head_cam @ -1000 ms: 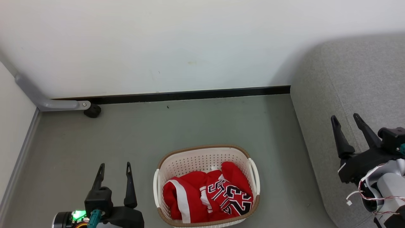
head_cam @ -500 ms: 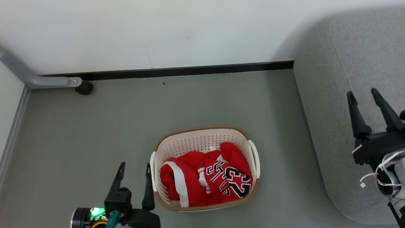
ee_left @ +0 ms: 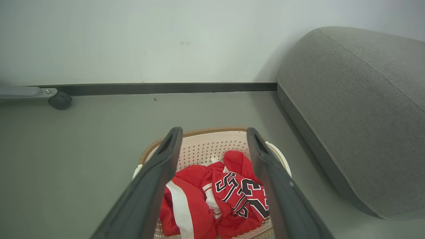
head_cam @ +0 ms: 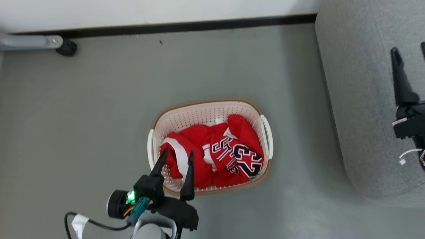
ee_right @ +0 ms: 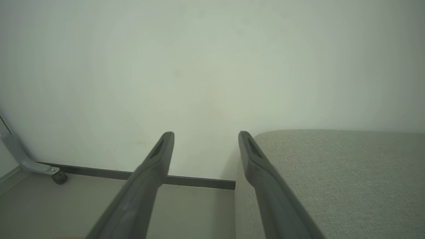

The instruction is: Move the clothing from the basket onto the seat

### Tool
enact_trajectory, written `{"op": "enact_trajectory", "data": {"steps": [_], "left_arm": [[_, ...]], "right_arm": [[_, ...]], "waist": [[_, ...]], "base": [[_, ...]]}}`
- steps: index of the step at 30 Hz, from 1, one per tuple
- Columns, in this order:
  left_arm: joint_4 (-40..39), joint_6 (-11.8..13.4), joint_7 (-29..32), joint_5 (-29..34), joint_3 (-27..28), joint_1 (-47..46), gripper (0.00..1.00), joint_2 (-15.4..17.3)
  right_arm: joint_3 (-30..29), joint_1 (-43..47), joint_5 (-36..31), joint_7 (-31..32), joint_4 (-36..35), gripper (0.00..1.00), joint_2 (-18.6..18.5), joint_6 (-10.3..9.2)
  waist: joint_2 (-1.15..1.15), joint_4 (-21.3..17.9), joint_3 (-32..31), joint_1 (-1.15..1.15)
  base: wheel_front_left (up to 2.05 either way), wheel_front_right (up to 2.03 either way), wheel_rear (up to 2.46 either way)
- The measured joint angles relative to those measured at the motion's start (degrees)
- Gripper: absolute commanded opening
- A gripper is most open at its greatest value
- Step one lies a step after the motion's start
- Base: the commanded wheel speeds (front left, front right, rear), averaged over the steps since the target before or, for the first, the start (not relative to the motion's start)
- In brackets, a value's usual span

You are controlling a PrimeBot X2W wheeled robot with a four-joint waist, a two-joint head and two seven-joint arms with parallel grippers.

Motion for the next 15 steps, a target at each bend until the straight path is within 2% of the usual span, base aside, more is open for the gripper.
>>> {"op": "enact_trajectory", "data": {"steps": [15], "left_arm": [[7.94,0.01,0.00,-7.27,-8.03,-16.72,1.00,-0.09]], "right_arm": [[-3.69,-4.26,0.21,-0.42,-9.16,1.00,-3.88,0.58]], "waist": [[0.00,-1.61,12.37,0.01]], "base": [[0.00,0.00,0.00]]}}
